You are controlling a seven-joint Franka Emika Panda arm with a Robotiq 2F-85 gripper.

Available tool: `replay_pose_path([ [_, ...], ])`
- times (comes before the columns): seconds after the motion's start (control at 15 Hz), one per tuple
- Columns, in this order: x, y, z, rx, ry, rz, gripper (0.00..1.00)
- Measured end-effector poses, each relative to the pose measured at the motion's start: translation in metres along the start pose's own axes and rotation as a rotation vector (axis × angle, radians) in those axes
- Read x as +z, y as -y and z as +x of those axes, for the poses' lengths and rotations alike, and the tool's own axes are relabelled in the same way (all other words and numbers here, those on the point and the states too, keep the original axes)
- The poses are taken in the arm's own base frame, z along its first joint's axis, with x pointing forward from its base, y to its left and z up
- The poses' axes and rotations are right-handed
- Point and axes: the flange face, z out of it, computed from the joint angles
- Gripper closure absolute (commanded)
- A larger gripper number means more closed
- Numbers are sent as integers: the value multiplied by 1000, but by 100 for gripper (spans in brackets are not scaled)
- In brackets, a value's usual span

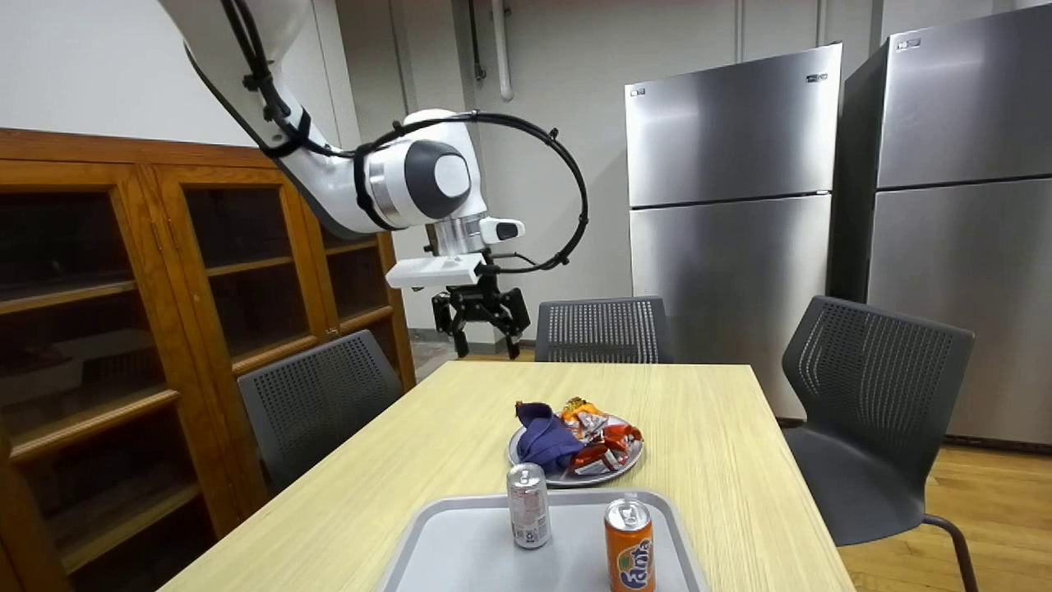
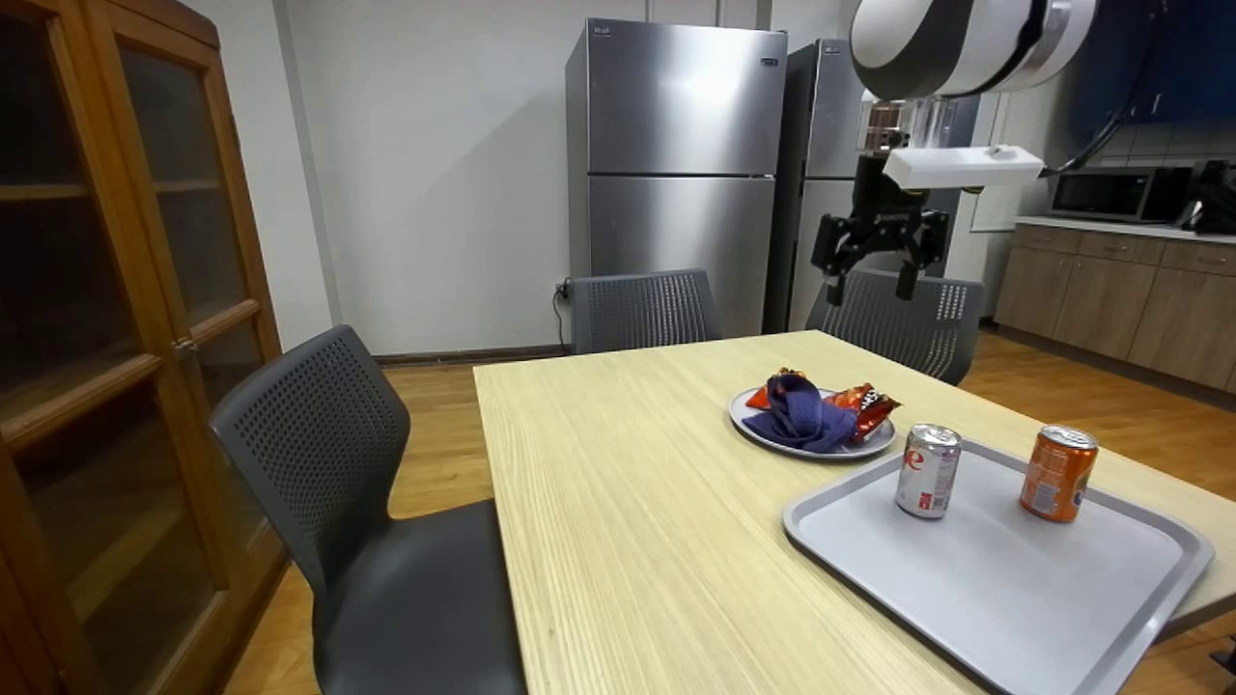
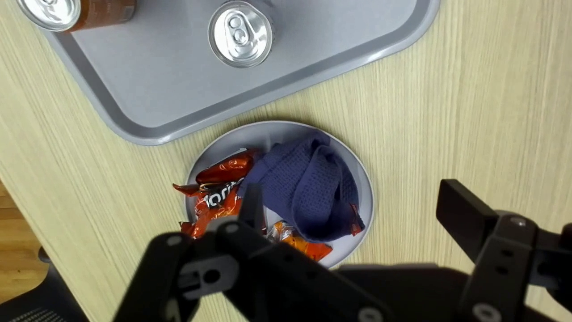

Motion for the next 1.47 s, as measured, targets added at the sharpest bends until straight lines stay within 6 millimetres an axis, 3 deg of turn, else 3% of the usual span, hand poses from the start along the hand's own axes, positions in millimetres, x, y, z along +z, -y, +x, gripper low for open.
replay_pose_path([
  [0.47, 58, 4, 15, -36, -49, -29, 0],
  [1.47, 142, 4, 47, -71, -81, -77, 0],
])
